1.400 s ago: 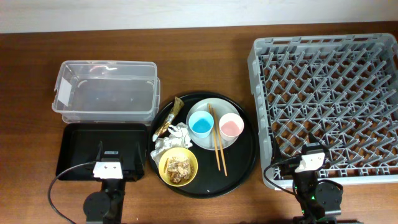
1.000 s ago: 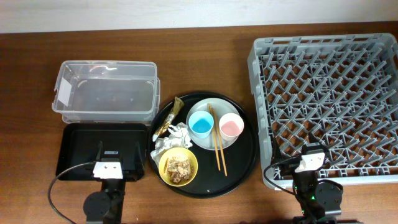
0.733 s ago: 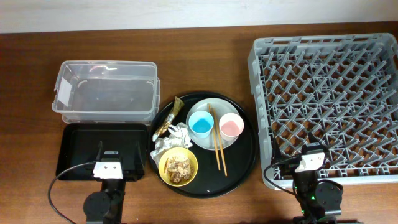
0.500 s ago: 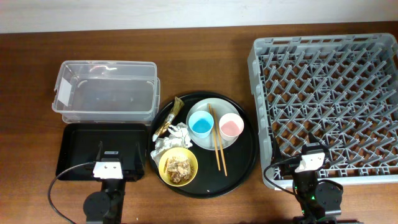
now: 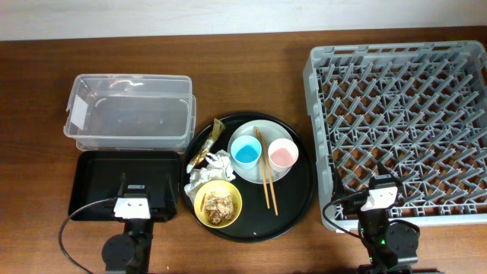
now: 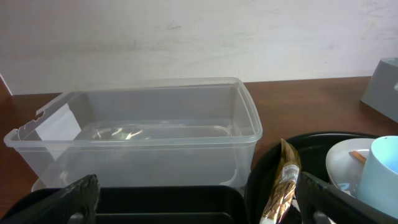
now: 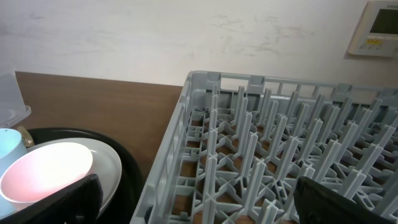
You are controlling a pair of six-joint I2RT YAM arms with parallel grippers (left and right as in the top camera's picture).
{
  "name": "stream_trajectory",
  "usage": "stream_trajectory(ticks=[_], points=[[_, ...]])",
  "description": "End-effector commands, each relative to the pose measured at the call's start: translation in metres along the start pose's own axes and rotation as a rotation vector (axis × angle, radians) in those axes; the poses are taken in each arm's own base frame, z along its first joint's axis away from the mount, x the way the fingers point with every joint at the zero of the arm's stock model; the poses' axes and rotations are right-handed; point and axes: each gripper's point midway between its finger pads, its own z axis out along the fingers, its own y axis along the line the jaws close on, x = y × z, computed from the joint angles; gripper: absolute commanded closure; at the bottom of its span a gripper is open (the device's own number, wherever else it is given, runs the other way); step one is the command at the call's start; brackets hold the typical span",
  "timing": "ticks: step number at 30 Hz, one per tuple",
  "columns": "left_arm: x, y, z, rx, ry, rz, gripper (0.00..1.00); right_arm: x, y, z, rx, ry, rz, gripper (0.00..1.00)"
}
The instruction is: Sort waste into correct bins and load items into the dishwasher rack
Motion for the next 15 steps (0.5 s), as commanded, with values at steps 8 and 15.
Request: stream_trajectory(ticks=[8, 15], points=[[0.0008, 0.0023, -0.0001, -0.011, -0.004, 0.015, 0.01, 0.0025, 0.0002, 0.0001, 0.001, 0.005, 0.005, 0.01], [-0.0045, 0.0012, -0.0002, -0.004, -0.025, 0.014, 0.01, 0.0025, 0.0002, 0.0001, 0.001, 0.005, 0.005, 0.01]])
